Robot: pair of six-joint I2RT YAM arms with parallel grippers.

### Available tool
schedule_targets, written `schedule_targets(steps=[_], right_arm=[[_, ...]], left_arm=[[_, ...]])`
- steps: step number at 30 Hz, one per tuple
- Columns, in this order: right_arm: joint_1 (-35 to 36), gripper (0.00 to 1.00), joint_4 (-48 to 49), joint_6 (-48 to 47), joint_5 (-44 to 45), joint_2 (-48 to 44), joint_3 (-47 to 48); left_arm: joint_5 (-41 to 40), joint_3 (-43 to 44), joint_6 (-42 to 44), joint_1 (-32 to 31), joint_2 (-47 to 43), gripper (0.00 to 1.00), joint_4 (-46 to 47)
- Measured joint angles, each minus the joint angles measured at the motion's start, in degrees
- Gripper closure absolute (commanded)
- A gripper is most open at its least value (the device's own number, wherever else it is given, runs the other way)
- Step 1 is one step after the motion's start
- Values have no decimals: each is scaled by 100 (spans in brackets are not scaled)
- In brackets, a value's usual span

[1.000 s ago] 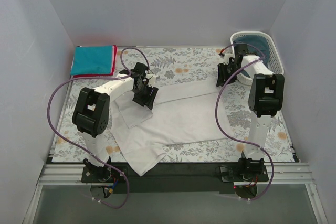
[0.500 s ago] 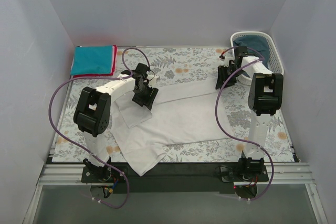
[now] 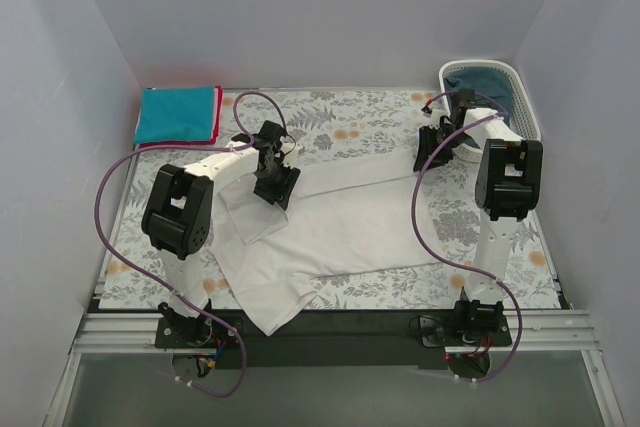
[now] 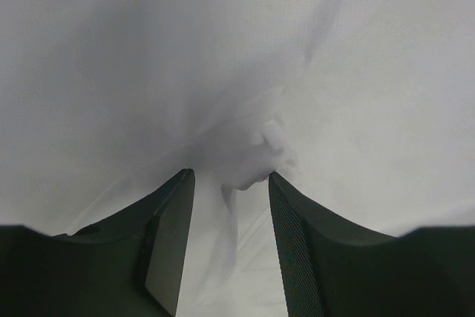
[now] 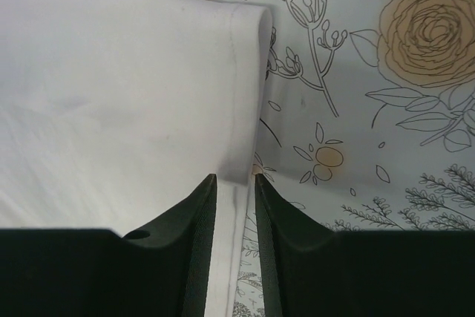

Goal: Fold and stack the t-shirts
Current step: Fold the tshirt

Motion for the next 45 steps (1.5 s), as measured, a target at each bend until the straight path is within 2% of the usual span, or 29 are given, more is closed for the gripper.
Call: schedule_targets(steps=[7, 11, 13, 23, 26, 31, 32, 35, 45], right_arm=[[11, 73, -61, 4, -173, 31, -76], [11, 92, -81, 0, -179, 33, -105], [11, 98, -81, -4, -181, 33, -103], [11, 99, -190, 2, -205, 33, -103], [11, 99, -227, -2, -232, 31, -103], [11, 99, -282, -7, -275, 26, -101], [11, 99, -308, -4, -289, 26, -98], [11, 99, -365, -9, -291, 26, -48], [11, 99, -404, -50, -284, 26, 107]], left_arm=[[2, 0, -4, -4, 0, 58, 2], [2, 0, -28, -4, 0, 71, 0], [4, 0, -24, -4, 0, 79, 0], [-37, -2, -4, -4, 0, 99, -39], [-50, -2, 0, -4, -2, 100, -52], [-61, -2, 7, -4, -24, 65, -76], [-57, -2, 17, -7, -24, 61, -74], [-28, 0, -31, -4, -24, 56, -74], [31, 170, -50, -4, -24, 55, -55]])
